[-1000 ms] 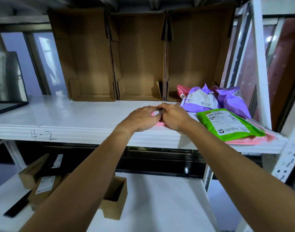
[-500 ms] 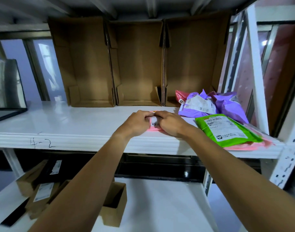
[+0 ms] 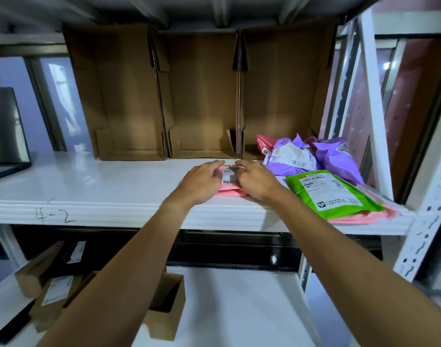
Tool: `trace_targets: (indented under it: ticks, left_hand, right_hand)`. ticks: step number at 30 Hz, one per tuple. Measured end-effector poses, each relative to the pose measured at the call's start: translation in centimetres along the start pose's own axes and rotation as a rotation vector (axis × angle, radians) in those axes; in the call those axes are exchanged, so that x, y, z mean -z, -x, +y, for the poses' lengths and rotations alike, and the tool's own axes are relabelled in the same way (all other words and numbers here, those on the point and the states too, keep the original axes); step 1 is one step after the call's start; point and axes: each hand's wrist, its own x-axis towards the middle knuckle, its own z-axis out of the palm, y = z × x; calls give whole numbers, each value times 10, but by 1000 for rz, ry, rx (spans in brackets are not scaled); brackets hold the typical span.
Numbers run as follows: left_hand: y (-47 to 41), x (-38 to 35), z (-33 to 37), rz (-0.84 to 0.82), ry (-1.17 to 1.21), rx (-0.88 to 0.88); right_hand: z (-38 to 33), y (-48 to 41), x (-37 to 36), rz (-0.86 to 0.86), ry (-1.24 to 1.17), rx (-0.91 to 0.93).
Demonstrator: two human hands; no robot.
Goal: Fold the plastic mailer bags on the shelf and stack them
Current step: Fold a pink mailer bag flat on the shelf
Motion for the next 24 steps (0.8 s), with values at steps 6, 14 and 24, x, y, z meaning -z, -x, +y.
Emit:
trace_targets:
  ticks: [6, 14, 24]
  left_hand:
    - [-7, -5, -2, -246, -88, -5]
    - [-14, -12, -5, -281, -197, 76]
    - [-12, -3, -13, 21, 154, 131]
  right_hand:
    - [2, -7, -13, -222, 104, -29]
    - [9, -19, -17, -244, 292, -8]
    - [9, -14, -10, 48, 83, -163]
